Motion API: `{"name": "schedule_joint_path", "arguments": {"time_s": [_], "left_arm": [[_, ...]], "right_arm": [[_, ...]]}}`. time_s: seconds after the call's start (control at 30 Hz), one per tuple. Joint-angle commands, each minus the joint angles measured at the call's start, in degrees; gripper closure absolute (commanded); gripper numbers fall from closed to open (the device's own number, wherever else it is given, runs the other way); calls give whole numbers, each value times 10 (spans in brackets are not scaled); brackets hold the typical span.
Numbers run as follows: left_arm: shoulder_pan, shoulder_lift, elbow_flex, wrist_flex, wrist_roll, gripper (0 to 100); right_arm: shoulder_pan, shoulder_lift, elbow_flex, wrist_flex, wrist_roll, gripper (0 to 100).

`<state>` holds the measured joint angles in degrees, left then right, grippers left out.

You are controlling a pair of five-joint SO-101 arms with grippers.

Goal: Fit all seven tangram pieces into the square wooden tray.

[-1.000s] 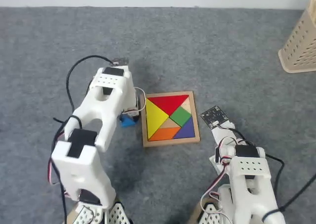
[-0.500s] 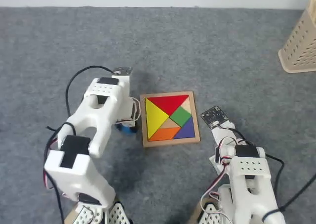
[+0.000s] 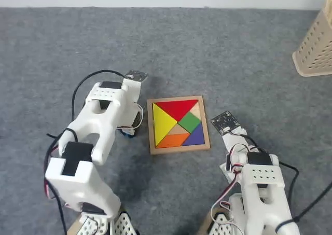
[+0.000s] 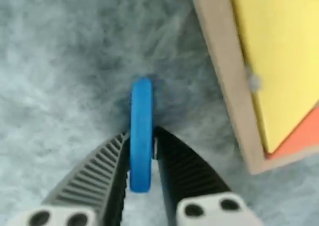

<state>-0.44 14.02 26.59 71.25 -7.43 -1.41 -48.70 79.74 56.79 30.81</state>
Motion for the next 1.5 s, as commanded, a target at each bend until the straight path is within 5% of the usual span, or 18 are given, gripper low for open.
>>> {"name": "schedule_joint_path", "arguments": {"time_s": [0.0,0.27,0.47,0.7,0.9,1.47], "left_arm": [[-22,-3,-4,-4,-19,989],[-17,-28,-121,105,-21,989],[87,-126,-143,133,16,988],[199,-106,-146,-7,116,988],[244,-31,-147,-127,126,988],[270,113,-248,-120,148,931]], "right_arm": [[7,-18,-3,-8,8,991],[7,-18,-3,-8,8,991],[6,-18,-3,-9,8,990],[6,-18,-3,-9,8,991],[6,-18,-3,-9,8,991],[6,-18,-3,-9,8,990]]}}
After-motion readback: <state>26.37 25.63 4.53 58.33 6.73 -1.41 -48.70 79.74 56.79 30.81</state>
